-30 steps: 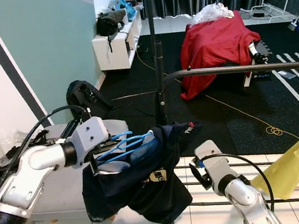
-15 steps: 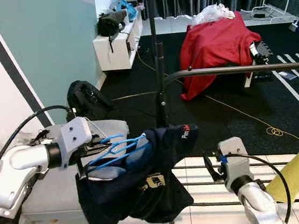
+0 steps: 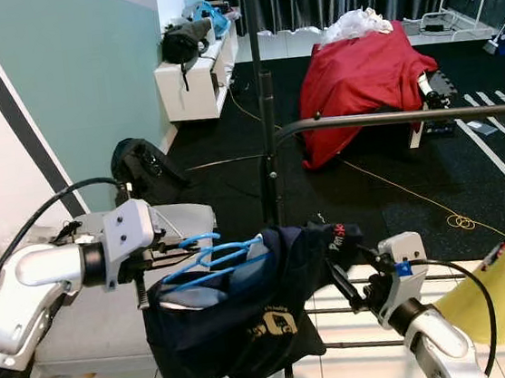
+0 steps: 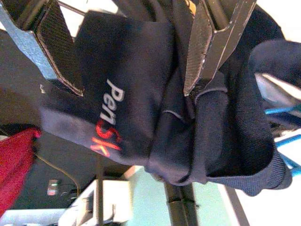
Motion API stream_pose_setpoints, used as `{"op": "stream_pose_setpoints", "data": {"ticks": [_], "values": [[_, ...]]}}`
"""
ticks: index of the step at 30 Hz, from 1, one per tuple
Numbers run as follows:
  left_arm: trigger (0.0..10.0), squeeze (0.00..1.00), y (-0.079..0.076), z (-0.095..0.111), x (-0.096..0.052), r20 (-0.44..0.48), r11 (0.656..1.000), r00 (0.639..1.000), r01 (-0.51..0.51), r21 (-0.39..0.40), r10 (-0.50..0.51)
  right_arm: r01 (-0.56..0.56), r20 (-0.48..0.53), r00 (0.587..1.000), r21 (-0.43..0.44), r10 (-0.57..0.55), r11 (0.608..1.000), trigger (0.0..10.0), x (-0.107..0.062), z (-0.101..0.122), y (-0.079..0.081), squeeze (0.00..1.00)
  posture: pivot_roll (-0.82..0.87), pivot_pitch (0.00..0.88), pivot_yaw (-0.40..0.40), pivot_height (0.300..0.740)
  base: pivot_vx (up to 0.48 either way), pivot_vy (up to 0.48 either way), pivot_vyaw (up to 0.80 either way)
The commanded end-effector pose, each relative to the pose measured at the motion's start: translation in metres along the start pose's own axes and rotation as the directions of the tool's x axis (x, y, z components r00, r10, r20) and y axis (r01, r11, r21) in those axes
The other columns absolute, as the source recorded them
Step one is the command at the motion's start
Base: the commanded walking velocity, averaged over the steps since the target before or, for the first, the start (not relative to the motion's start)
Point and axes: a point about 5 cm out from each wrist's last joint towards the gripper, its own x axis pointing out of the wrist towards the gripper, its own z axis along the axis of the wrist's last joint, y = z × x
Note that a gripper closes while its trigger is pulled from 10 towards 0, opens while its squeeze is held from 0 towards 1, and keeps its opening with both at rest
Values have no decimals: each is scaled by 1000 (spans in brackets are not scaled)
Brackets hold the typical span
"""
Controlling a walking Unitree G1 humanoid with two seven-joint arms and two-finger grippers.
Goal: Hang hanger
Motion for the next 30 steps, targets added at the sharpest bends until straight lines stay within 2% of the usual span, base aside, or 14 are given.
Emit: {"op": "stream_pose_setpoints", "data": {"ticks": [1,2,3,6,7,16,18,20,21,22,24,28,30], "values": [[0,0,-3,7,4,44,999,999,27,22,-28,16,-9,1000,-9,-16,1000,10000,-2,0,-9,0,-92,27,16,735,0,0,0],[0,0,-3,7,4,44,999,999,27,22,-28,16,-9,1000,-9,-16,1000,10000,-2,0,-9,0,-92,27,16,735,0,0,0],[0,0,-4,6,4,40,999,999,35,25,-36,64,-7,998,-42,-65,997,10000,-4,3,-20,0,-92,31,15,735,0,0,0],[0,0,-4,6,4,40,999,999,35,25,-36,64,-7,998,-42,-65,997,10000,-4,3,-20,0,-92,31,15,735,0,0,0],[0,0,-4,4,3,30,999,999,41,28,-42,105,3,994,-54,-105,993,10000,-7,5,-27,0,-95,35,18,735,0,0,0],[0,0,1,2,-1,22,999,999,31,29,-32,144,-2,990,-36,-144,989,10000,-20,-3,-29,0,-98,44,29,735,0,0,0],[0,0,1,4,0,37,999,998,40,24,-41,126,-5,992,-12,-126,992,10000,-23,-6,-29,0,-99,44,32,735,0,0,0],[0,0,1,7,2,52,999,997,50,20,-51,82,-15,997,12,-82,997,10000,-25,-8,-28,0,-104,45,37,735,0,0,0],[0,0,0,9,5,67,998,996,54,17,-55,14,-36,999,39,-12,999,10000,-25,-11,-24,0,-104,47,37,735,0,0,0],[0,0,0,9,5,67,998,996,54,17,-55,14,-36,999,39,-12,999,10000,-25,-11,-24,0,-104,47,37,735,0,0,0],[0,0,2,15,10,108,999,993,48,9,-49,-143,-105,983,72,150,987,10000,-24,-22,-12,0,-103,48,30,735,0,0,0],[0,0,3,19,11,135,999,990,49,1,-48,-187,-124,973,80,196,979,10000,-24,-27,-9,0,-98,50,25,735,0,0,0],[0,0,1,23,11,169,999,984,53,-9,-51,-181,-85,978,116,191,977,10000,-20,-25,-10,0,-97,50,24,735,0,0,0]]}}
